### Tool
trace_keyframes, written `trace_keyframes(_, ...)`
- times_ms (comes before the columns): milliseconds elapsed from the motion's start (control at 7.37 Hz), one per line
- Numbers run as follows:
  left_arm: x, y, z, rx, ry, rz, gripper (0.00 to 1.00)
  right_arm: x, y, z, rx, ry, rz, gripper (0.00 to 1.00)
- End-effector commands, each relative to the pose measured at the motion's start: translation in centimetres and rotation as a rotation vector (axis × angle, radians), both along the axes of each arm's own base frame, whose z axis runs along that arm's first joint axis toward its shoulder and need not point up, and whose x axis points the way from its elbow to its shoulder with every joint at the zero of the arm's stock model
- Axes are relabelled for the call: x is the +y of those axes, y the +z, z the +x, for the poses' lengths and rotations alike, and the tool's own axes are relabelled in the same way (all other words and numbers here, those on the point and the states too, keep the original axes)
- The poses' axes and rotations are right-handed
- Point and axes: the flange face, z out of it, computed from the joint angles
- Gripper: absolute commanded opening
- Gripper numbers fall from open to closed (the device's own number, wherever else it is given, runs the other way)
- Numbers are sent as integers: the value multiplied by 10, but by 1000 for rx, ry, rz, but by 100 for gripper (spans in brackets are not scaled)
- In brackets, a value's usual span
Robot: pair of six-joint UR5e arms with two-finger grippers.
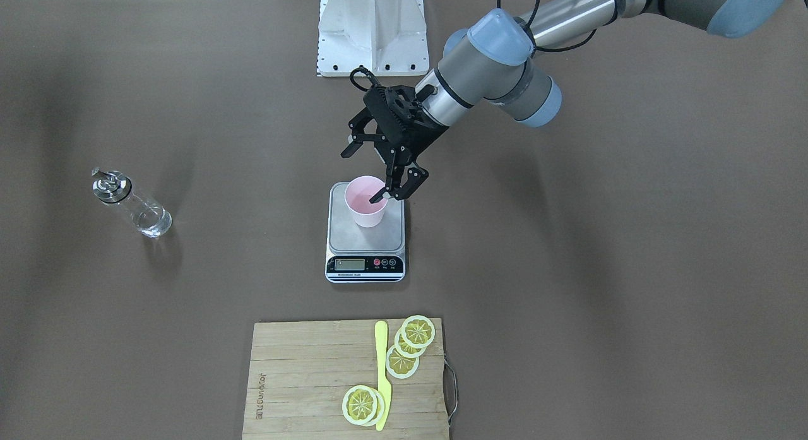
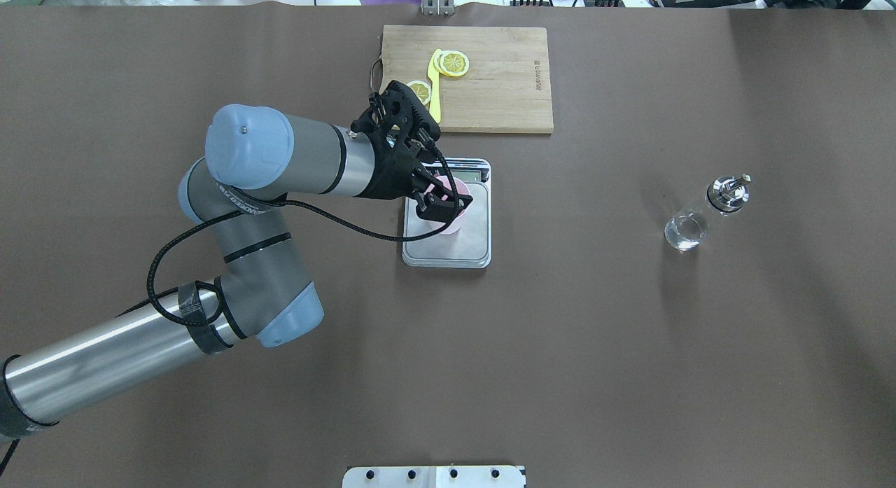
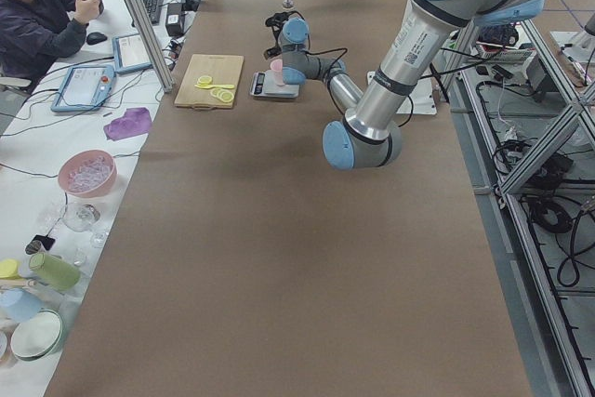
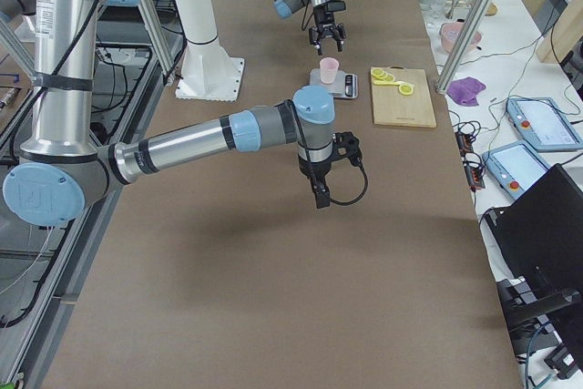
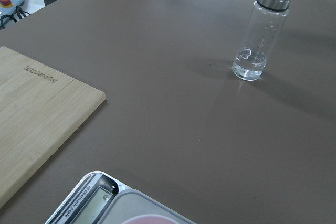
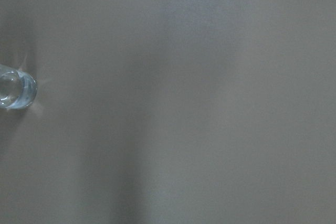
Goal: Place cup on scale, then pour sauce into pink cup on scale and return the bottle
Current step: 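Open the left gripper and withdraw it away from the cup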
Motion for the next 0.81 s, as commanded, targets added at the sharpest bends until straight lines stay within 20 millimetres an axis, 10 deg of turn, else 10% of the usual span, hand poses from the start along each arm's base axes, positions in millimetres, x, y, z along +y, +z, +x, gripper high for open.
trace_keyframes(0,-37,39,-39,-26,-81,-152,97,-10,-13,-5,-5,-24,61,100)
trace_keyframes(407,-66,51,-161,-282,-115,-335,96,-7,-9,-6,-14,-23,79,100)
trace_keyframes(679,-95,108,-252,-561,-95,-216,96,-9,-18,-16,-65,-54,104,100)
